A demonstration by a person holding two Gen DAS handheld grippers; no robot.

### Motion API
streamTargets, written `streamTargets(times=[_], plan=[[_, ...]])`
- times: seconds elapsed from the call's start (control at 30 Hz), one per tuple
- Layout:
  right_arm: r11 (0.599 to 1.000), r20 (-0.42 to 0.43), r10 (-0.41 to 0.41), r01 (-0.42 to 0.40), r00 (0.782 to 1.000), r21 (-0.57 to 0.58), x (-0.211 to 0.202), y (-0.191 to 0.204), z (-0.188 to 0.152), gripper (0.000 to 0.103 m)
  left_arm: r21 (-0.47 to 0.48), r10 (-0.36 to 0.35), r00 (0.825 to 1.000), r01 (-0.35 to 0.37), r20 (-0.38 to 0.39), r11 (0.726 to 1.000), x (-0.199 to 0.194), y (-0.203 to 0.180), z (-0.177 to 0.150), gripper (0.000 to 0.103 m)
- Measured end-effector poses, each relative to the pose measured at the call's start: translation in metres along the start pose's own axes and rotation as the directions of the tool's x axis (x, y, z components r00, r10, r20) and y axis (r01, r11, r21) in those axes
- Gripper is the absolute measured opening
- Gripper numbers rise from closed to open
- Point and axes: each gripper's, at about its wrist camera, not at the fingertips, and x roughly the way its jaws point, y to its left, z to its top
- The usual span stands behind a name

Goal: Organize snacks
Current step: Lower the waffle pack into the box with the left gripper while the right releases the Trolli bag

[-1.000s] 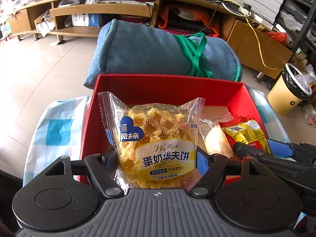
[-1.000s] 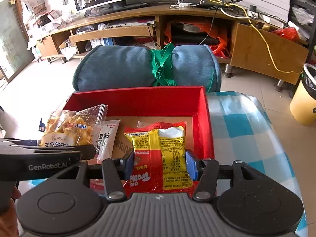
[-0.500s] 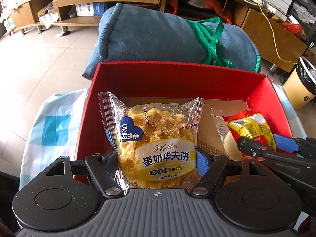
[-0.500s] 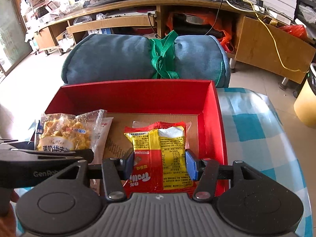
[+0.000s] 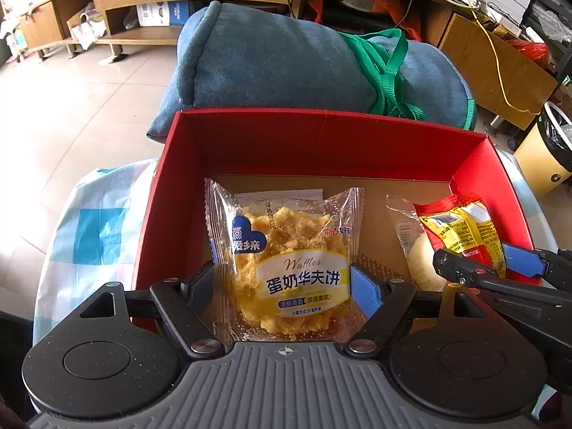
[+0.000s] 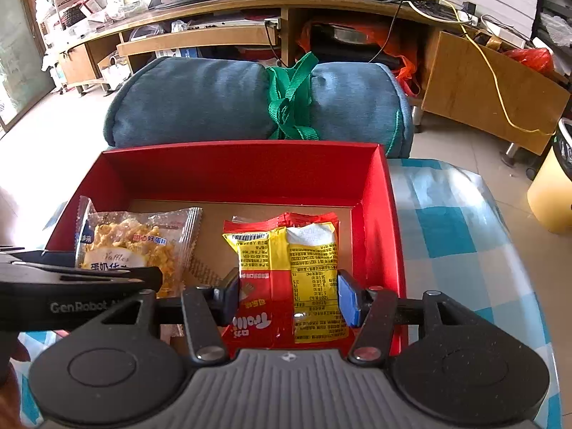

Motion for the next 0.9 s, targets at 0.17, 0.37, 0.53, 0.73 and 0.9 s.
streamTargets(times=[0.17,0.37,0.53,0.73,0.9], plan=[[1.0,0.014,-0.006,0.006,1.0,0.001,-0.004,-0.001,0.001,0.05,-0.003,-0.005,1.0,0.005,0.013,1.0,-0.004,-0.001,0.002,0.085],[1.0,0.027,-0.012,0.012,1.0,0.012,-0.009,-0.004,0.004,0.05,-0.009,-0.01,1.0,0.01,0.024,1.0,-0.008,0.0,0.003,0.086],[0.999,0.045,-0.002,0.0,0.999,0.036,-0.015,-0.007,0.007,0.05,-0.017,-0.021,0.999,0.021,0.031,1.0,-0.013,0.001,0.004,0.086],[0.999,0.048,0.0,-0.002,0.999,0.051,-0.016,-0.011,0.007,0.05,-0.02,-0.035,0.999,0.036,0.042,0.999,-0.018,0.001,0.005,0.086],[0.998,0.062,-0.002,-0.002,0.998,0.061,-0.021,-0.012,0.008,0.05,-0.022,-0.038,0.998,0.039,0.043,0.999,-0.019,0.002,0.004,0.086]])
